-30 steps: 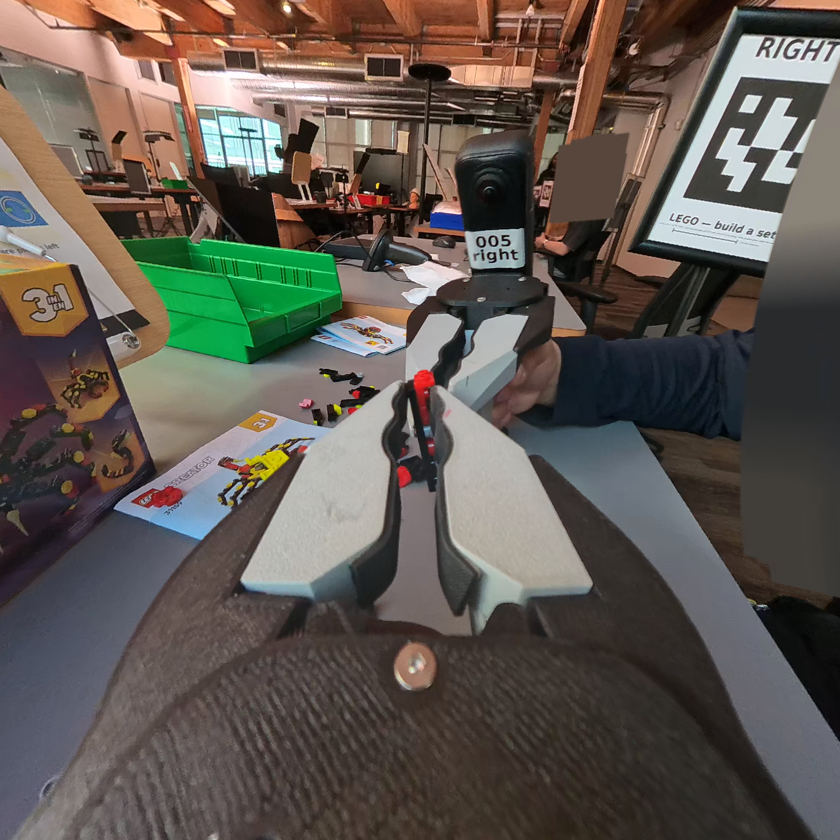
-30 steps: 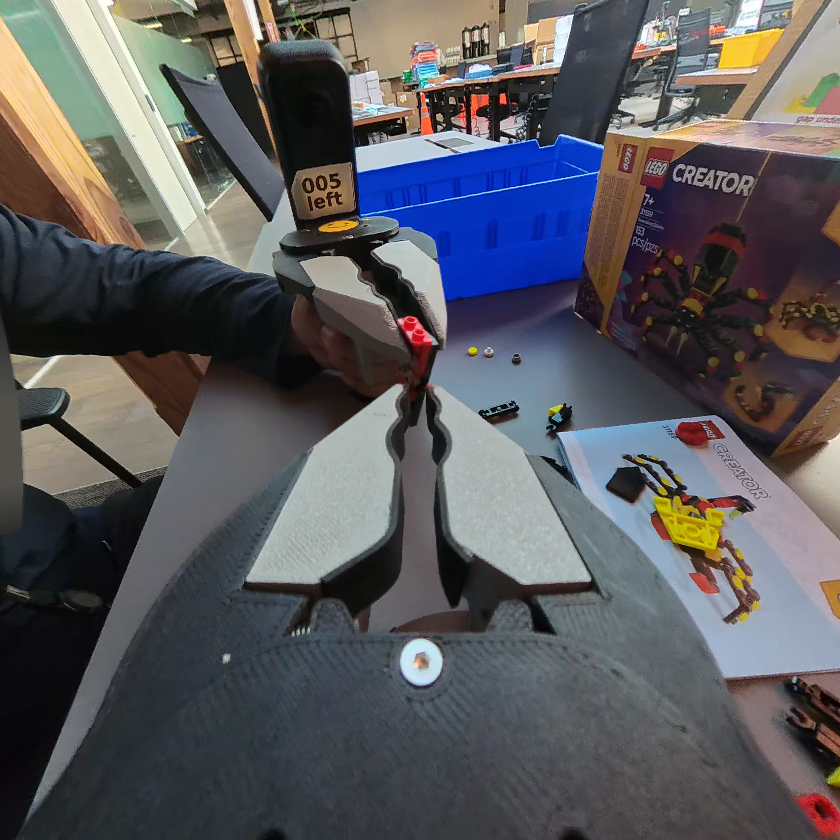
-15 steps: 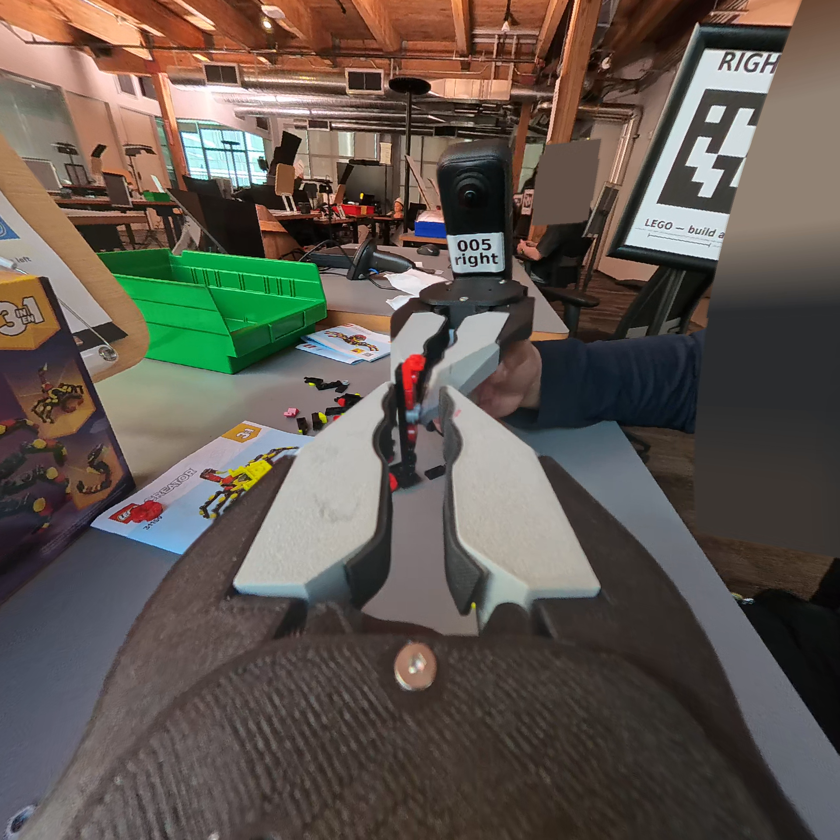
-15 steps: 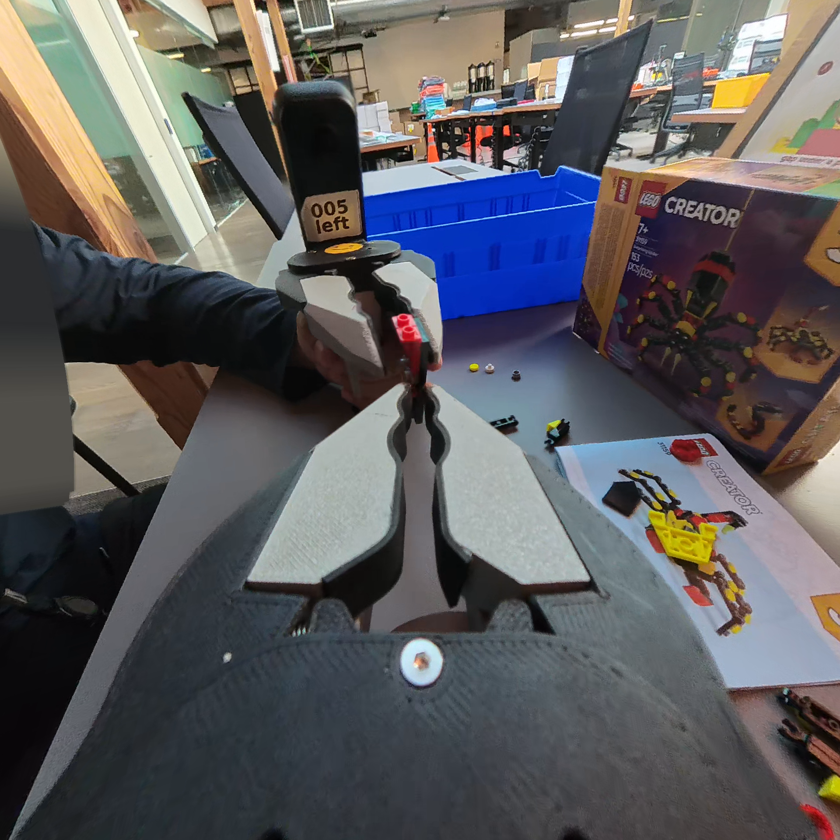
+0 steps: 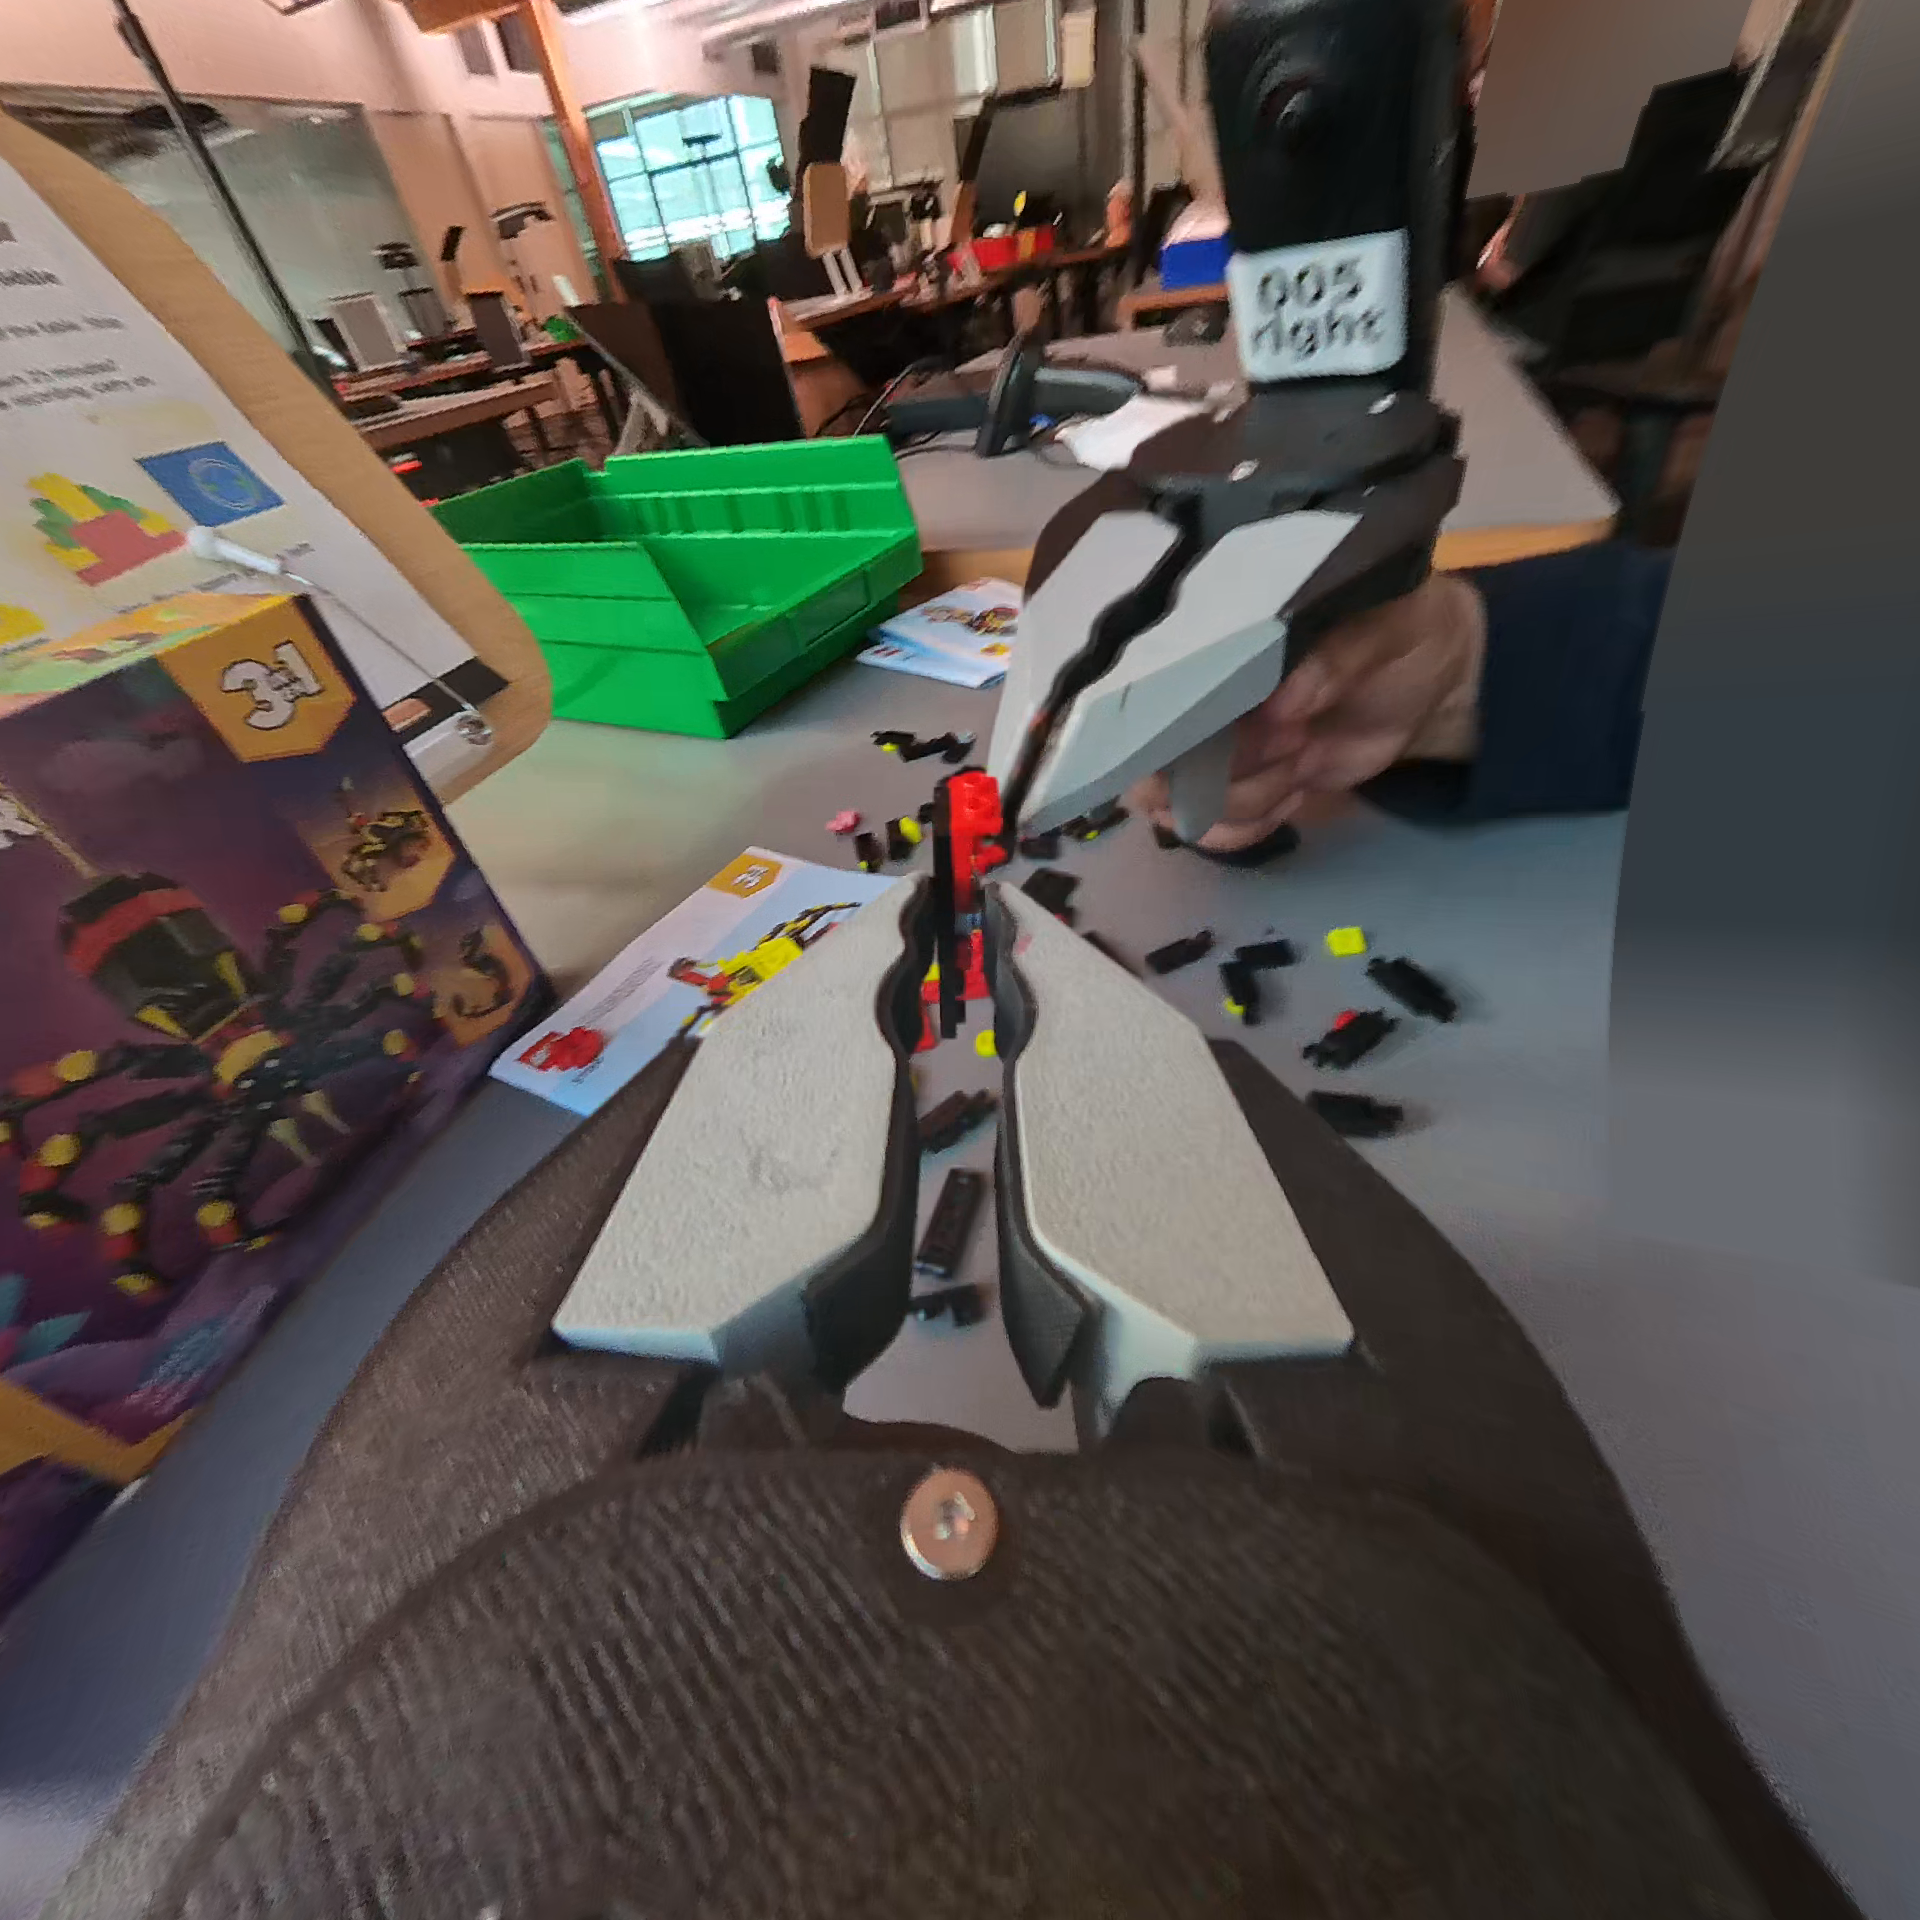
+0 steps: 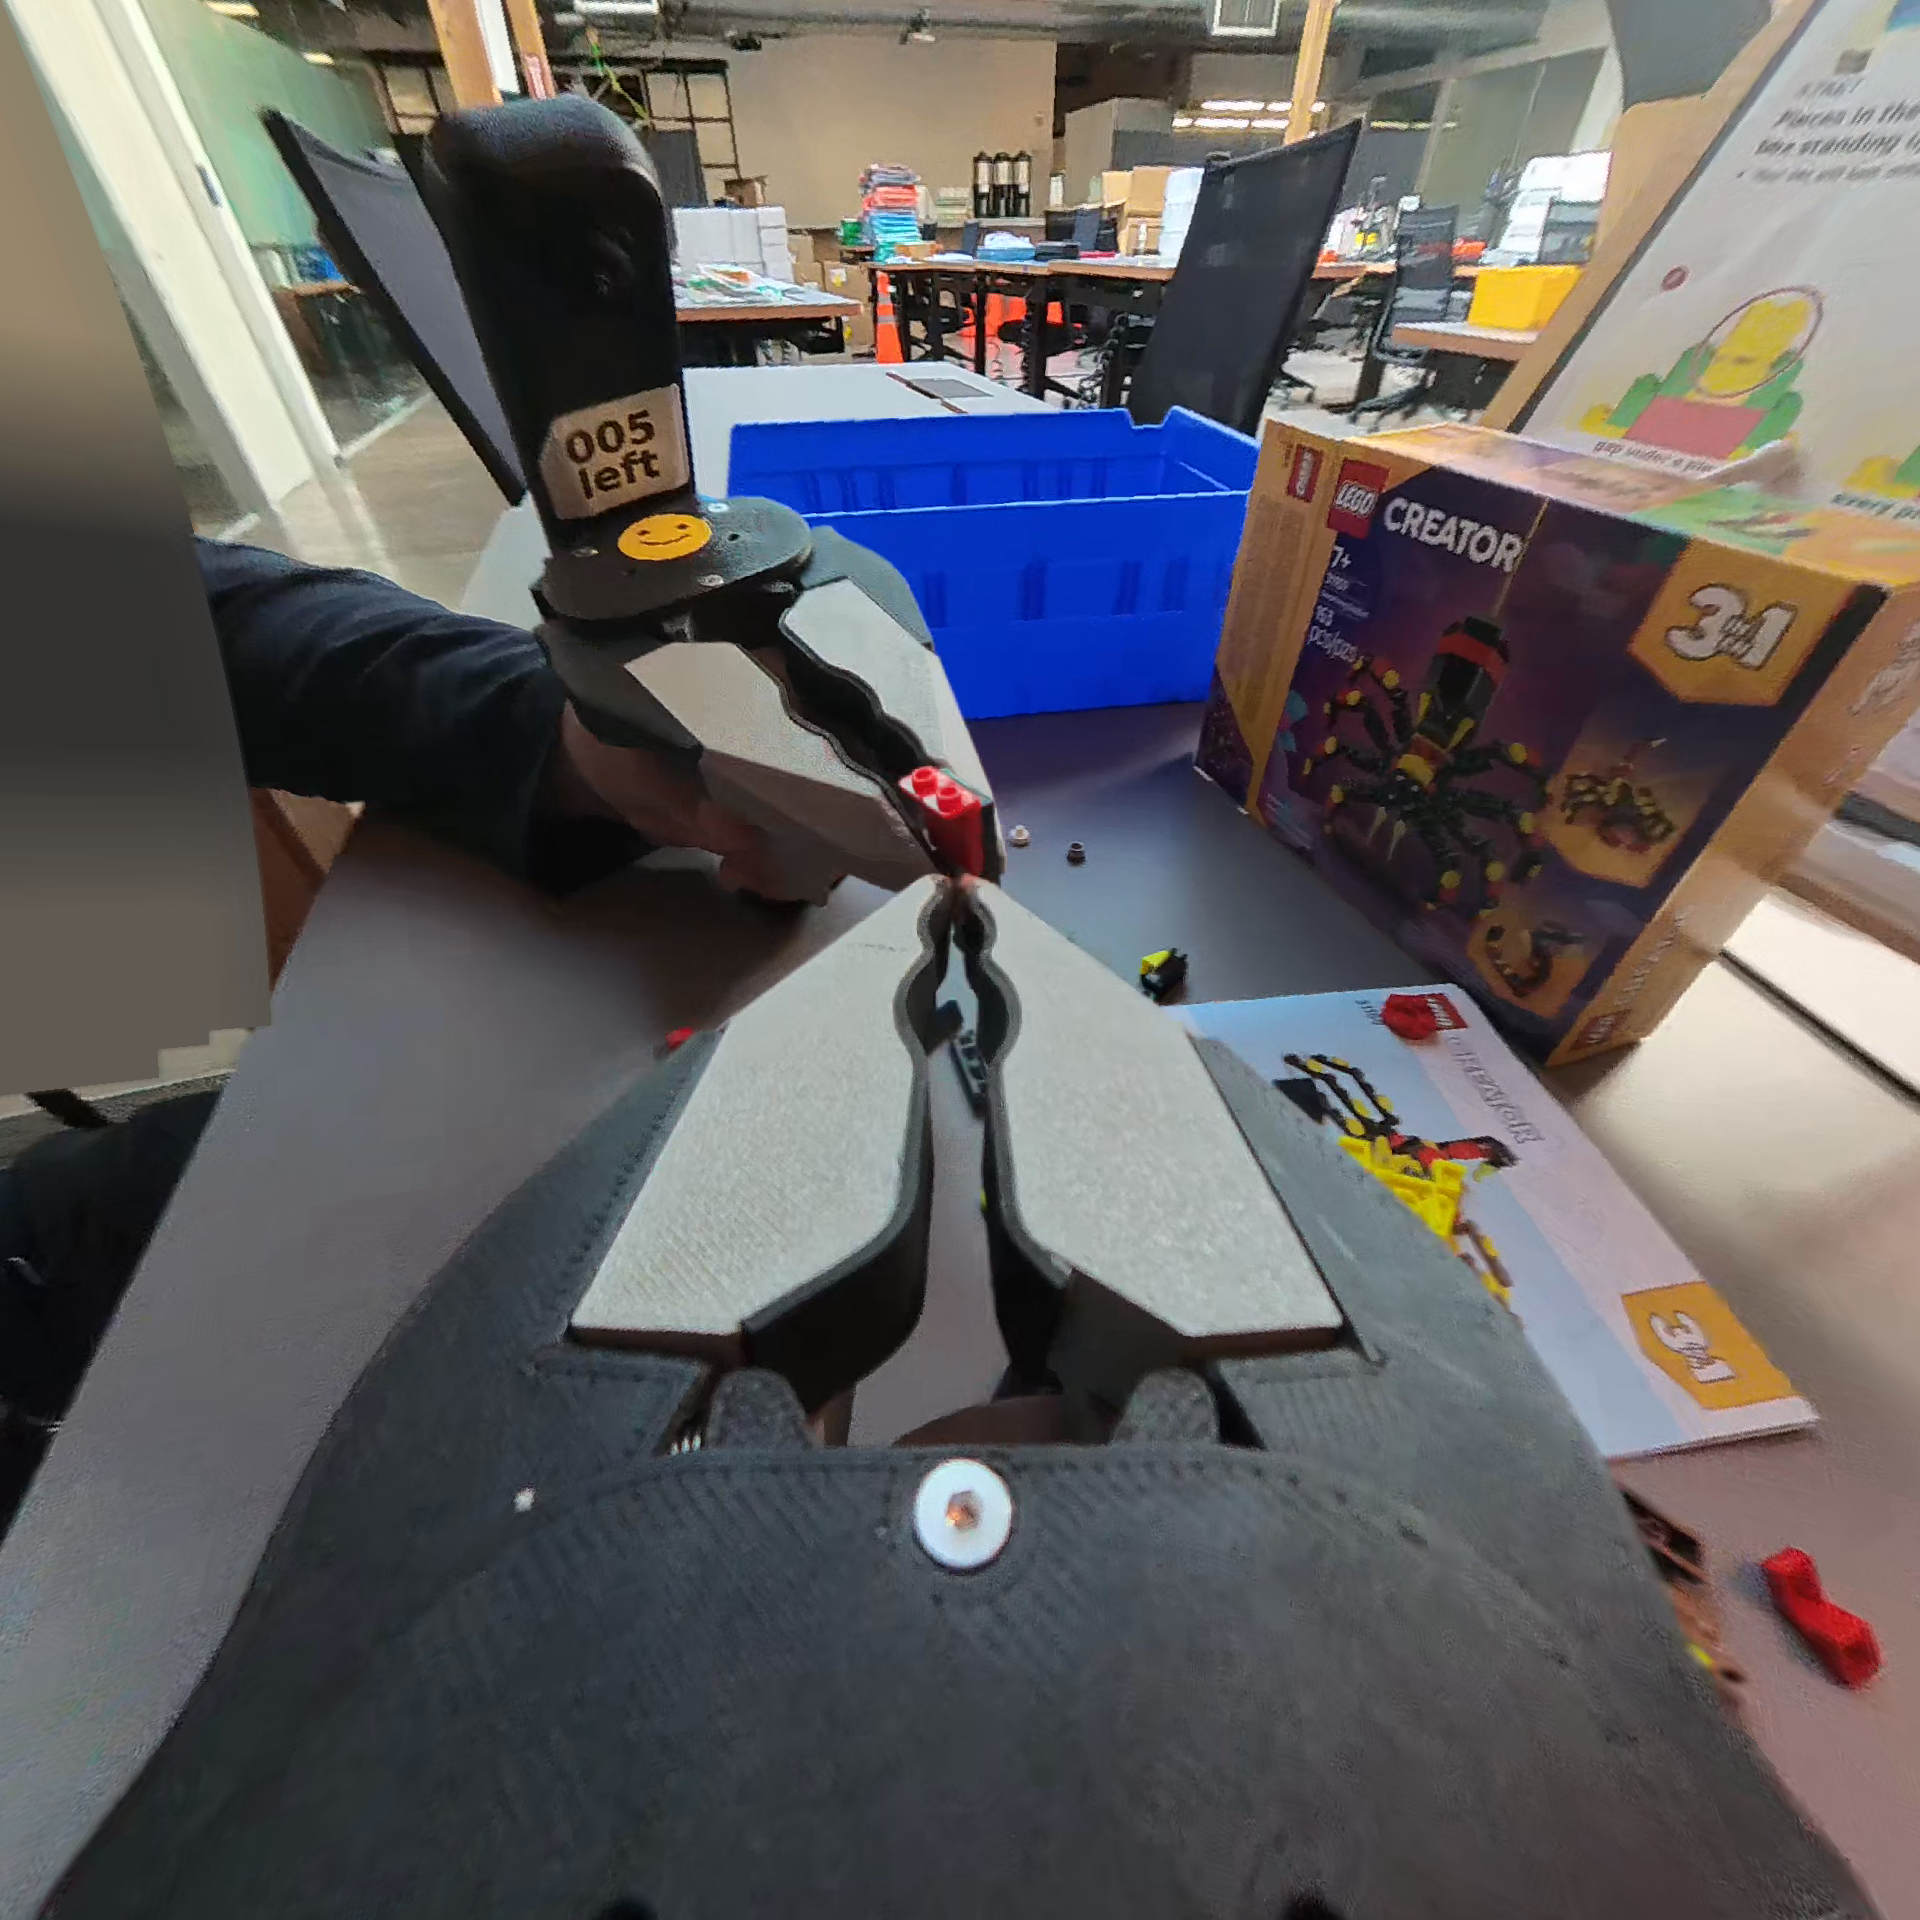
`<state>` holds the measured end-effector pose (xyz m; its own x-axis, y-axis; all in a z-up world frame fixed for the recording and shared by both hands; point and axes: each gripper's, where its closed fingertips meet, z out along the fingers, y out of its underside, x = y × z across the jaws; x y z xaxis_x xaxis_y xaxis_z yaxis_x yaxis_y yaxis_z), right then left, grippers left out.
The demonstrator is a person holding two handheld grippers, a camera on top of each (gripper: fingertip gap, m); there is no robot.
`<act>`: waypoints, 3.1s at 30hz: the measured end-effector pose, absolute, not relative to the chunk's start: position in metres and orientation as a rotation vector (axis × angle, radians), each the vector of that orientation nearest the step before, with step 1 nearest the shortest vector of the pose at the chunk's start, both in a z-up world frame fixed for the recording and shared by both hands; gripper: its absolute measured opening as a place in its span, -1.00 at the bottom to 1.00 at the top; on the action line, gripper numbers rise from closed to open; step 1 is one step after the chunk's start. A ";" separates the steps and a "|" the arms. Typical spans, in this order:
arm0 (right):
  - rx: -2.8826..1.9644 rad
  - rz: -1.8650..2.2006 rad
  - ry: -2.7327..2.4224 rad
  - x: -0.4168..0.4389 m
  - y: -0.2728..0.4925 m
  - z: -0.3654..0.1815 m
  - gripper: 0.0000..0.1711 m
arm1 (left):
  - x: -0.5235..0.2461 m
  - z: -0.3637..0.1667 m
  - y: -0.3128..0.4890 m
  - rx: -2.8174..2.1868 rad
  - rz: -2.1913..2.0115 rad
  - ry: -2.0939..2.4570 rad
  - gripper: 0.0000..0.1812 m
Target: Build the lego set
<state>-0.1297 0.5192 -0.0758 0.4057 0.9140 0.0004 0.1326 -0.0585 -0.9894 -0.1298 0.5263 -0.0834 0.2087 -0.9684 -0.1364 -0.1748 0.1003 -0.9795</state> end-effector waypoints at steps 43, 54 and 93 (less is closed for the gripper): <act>-1.131 0.305 -1.266 -0.138 0.493 -0.075 -0.95 | -0.124 -0.098 0.499 -1.372 -1.009 1.387 -0.94; -1.131 0.283 -1.322 -0.141 0.490 -0.085 -0.92 | -0.122 -0.104 0.490 -1.367 -1.010 1.454 -0.94; -1.205 0.075 -1.154 -0.106 0.527 -0.069 -0.99 | -0.152 -0.080 0.550 -1.595 -1.145 1.012 -0.95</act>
<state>-0.1060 0.5268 -0.0688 0.4731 0.5925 0.6520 0.5036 0.4253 -0.7520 -0.1516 0.5496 -0.0798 0.2366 -0.9441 0.2297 -0.1114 -0.2612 -0.9588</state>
